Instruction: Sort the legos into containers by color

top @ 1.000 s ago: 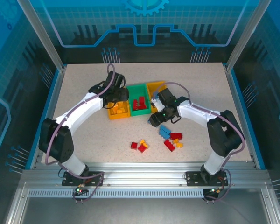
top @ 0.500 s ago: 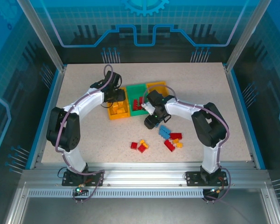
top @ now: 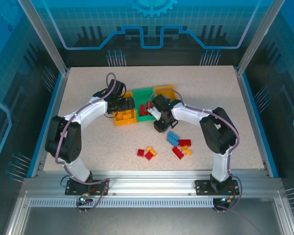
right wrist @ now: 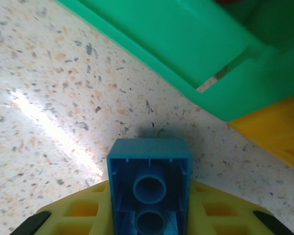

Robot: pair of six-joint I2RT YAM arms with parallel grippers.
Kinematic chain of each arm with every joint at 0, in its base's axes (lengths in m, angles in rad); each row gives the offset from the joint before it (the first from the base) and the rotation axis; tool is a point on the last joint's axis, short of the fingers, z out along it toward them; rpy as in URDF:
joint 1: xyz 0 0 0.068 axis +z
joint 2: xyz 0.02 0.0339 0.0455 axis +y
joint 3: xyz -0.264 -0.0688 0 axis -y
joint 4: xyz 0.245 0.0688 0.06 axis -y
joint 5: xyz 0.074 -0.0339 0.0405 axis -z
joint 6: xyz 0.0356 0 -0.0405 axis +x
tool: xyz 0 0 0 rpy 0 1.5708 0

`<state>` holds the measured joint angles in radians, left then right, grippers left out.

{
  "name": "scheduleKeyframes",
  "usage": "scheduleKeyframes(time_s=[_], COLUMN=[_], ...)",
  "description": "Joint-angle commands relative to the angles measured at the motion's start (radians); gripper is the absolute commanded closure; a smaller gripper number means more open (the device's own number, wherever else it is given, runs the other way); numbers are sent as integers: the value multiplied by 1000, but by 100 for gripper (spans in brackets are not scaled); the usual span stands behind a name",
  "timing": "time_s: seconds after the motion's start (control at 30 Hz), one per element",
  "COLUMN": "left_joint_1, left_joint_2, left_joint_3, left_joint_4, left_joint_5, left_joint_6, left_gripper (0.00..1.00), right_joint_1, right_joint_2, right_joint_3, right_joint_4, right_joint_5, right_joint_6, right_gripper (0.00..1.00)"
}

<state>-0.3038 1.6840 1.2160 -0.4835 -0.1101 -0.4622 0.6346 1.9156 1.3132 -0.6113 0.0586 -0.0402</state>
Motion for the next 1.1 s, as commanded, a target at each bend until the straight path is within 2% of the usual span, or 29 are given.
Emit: scheduleKeyframes(time_s=[0.0, 0.2, 0.3, 0.5, 0.8, 0.93, 1.07], left_joint_1=[1, -43, -78, -181, -334, -394, -430], left_joint_2=[-97, -190, -226, -260, -229, -227, -211], left_joint_3=[-54, -156, -203, -275, -302, -323, -325], left_joint_4=[42, 49, 56, 75, 79, 115, 134], left_joint_5=[23, -13, -28, -36, -13, 32, 89], left_joint_6=[-11, 29, 42, 30, 51, 108, 164], left_gripper=[1, 1, 1, 1, 1, 2, 4], right_joint_1=[-10, -105, -166, -251, -266, -269, -270], right_joint_2=[-113, -196, -198, -111, 150, 198, 211], right_joint_3=[-6, 8, 30, 143, 472, 525, 544], right_joint_4=[40, 84, 97, 65, -141, -166, -175], right_joint_5=[-74, -236, -279, -190, -20, -12, -18], right_joint_6=[44, 117, 169, 287, 385, 410, 424], right_gripper=[74, 75, 75, 76, 73, 67, 50])
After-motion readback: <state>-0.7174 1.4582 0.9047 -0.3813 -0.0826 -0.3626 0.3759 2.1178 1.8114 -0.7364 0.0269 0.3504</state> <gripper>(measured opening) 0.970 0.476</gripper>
